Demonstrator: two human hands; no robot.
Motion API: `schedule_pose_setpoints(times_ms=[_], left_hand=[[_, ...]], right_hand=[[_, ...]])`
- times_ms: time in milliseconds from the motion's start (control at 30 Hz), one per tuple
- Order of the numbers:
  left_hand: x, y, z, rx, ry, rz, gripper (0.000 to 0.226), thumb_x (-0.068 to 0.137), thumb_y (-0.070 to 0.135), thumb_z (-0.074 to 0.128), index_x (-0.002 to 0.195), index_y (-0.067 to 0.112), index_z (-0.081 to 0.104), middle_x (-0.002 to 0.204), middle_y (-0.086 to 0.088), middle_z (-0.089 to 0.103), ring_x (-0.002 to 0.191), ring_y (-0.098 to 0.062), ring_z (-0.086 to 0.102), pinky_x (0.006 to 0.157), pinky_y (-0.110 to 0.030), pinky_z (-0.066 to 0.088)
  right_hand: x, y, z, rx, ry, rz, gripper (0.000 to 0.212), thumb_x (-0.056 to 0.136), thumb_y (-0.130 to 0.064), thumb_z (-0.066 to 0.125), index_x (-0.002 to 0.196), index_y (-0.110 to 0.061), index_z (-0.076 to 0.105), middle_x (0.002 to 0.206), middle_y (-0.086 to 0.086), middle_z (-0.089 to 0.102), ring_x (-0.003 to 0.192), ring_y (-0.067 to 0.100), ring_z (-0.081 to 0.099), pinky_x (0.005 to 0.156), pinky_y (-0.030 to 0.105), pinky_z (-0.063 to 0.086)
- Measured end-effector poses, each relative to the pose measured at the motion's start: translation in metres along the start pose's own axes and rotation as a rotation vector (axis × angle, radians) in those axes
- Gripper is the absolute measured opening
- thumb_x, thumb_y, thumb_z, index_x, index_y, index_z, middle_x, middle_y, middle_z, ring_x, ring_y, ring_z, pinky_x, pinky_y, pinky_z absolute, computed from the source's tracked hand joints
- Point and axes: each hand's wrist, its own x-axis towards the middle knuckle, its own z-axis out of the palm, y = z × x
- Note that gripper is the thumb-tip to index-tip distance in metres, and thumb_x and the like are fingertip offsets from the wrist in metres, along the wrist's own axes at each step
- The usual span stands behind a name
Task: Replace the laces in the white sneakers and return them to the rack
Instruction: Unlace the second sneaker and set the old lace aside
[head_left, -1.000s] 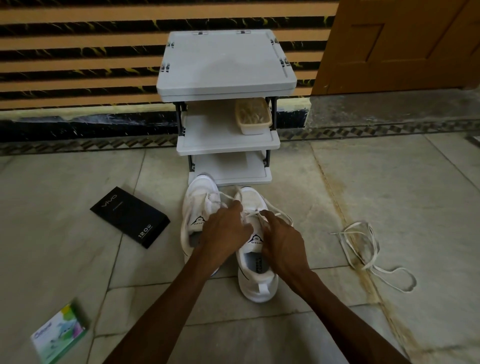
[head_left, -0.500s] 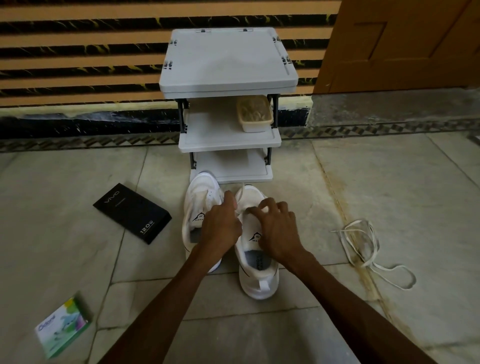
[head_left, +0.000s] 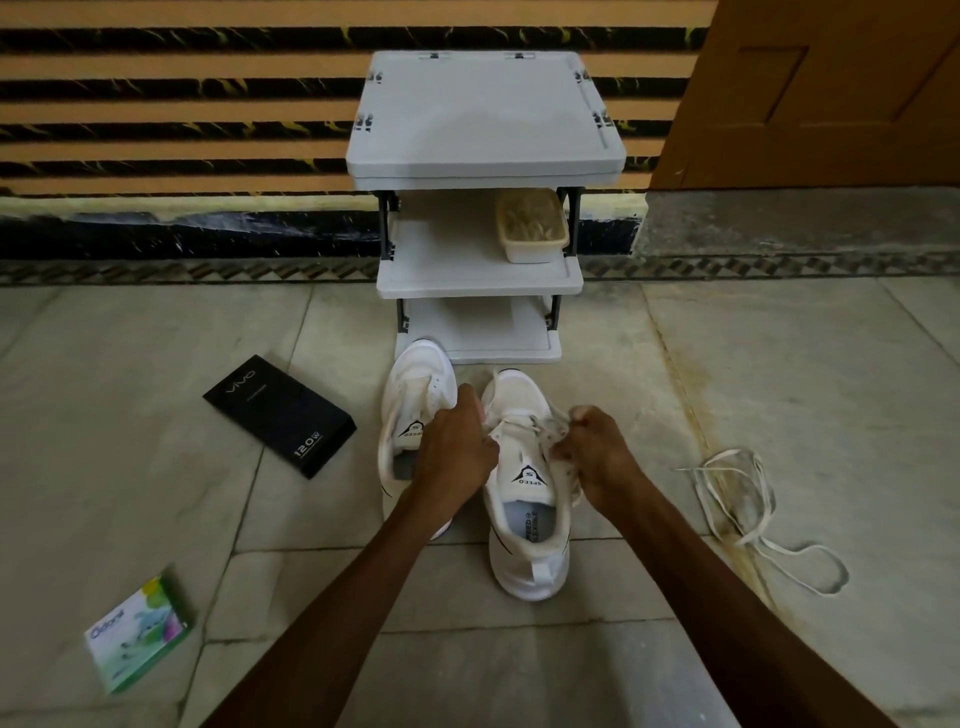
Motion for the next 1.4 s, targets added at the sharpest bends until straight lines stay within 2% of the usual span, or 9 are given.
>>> schedule_pose_setpoints(times_ms=[200, 400, 600, 733, 833, 933, 1100, 1267, 1400], left_hand=[[0.003, 0.004, 0.000, -0.025, -0.019, 0.026, 0.030, 0.087, 0.017, 0.064, 0.107, 0.012, 0.043, 0.082, -0.002, 0.052, 0.076, -0.022, 0.058, 0.052, -0.023, 0.033], [0.003, 0.005, -0.001, -0.012, -0.027, 0.015, 0.033, 0.090, 0.024, 0.064, 0.112, 0.010, 0.045, 0.095, -0.010, 0.061, 0.084, -0.024, 0.060, 0.063, -0.025, 0.039], [0.000, 0.002, 0.001, 0.022, 0.007, 0.039, 0.035, 0.085, 0.016, 0.064, 0.113, 0.008, 0.043, 0.095, -0.013, 0.061, 0.086, -0.031, 0.062, 0.059, -0.029, 0.037], [0.001, 0.002, 0.003, 0.032, 0.002, 0.032, 0.035, 0.086, 0.014, 0.063, 0.114, 0.007, 0.043, 0.095, -0.015, 0.062, 0.085, -0.031, 0.062, 0.060, -0.030, 0.037], [0.000, 0.004, 0.003, 0.029, 0.015, 0.032, 0.035, 0.087, 0.016, 0.065, 0.114, 0.008, 0.044, 0.099, -0.014, 0.063, 0.088, -0.030, 0.062, 0.062, -0.029, 0.037], [0.000, 0.003, 0.004, 0.019, 0.026, 0.019, 0.036, 0.088, 0.019, 0.065, 0.116, 0.009, 0.045, 0.101, -0.012, 0.062, 0.091, -0.028, 0.063, 0.064, -0.028, 0.040], [-0.001, 0.005, 0.006, 0.037, 0.033, 0.003, 0.036, 0.091, 0.023, 0.063, 0.117, 0.008, 0.045, 0.104, -0.014, 0.064, 0.094, -0.029, 0.063, 0.070, -0.033, 0.047], [0.000, -0.001, 0.007, 0.027, 0.042, 0.007, 0.029, 0.087, 0.017, 0.064, 0.108, 0.009, 0.045, 0.097, -0.014, 0.062, 0.089, -0.031, 0.062, 0.062, -0.030, 0.037], [-0.001, 0.000, 0.008, 0.036, 0.043, 0.025, 0.031, 0.087, 0.015, 0.063, 0.110, 0.008, 0.045, 0.097, -0.015, 0.061, 0.087, -0.031, 0.062, 0.062, -0.031, 0.038]], right_hand=[[-0.016, -0.007, 0.021, -1.205, 0.056, -0.632, 0.031, 0.083, -0.029, 0.069, 0.113, -0.024, 0.064, 0.127, 0.005, 0.047, 0.114, 0.026, 0.045, 0.093, 0.040, 0.045], [-0.011, -0.002, 0.034, -1.334, 0.091, -0.719, 0.022, 0.091, -0.029, 0.059, 0.108, -0.021, 0.071, 0.118, 0.005, 0.061, 0.109, 0.026, 0.047, 0.090, 0.040, 0.039], [0.003, -0.038, 0.011, -0.149, 0.365, -0.492, 0.010, 0.079, -0.003, 0.069, 0.076, -0.013, 0.069, 0.081, -0.006, 0.062, 0.083, 0.015, 0.062, 0.071, 0.020, 0.048], [0.008, -0.070, -0.007, 0.713, 0.037, -0.029, 0.025, 0.090, 0.005, 0.039, 0.074, -0.005, 0.056, 0.069, 0.007, 0.058, 0.066, 0.017, 0.054, 0.067, 0.027, 0.049], [0.003, -0.056, 0.001, 0.029, -0.129, -0.160, 0.022, 0.084, 0.004, 0.040, 0.080, -0.006, 0.059, 0.075, 0.006, 0.061, 0.061, 0.016, 0.051, 0.053, 0.026, 0.048], [0.008, -0.026, 0.013, -0.939, -0.194, -0.543, 0.020, 0.091, -0.011, 0.052, 0.096, -0.014, 0.071, 0.100, 0.008, 0.071, 0.085, 0.024, 0.066, 0.077, 0.038, 0.056], [0.005, -0.019, 0.028, -1.197, -0.141, -0.616, 0.017, 0.085, -0.021, 0.065, 0.098, -0.014, 0.074, 0.101, 0.008, 0.068, 0.088, 0.025, 0.065, 0.079, 0.031, 0.053], [0.000, -0.064, 0.008, -0.257, 0.104, -0.560, 0.016, 0.083, 0.000, 0.066, 0.079, -0.014, 0.071, 0.083, -0.002, 0.068, 0.070, -0.001, 0.062, 0.071, 0.018, 0.054], [-0.008, -0.101, 0.001, 0.548, -0.119, -0.179, 0.019, 0.089, 0.003, 0.045, 0.080, -0.009, 0.057, 0.079, 0.008, 0.057, 0.072, 0.017, 0.057, 0.068, 0.028, 0.056]])
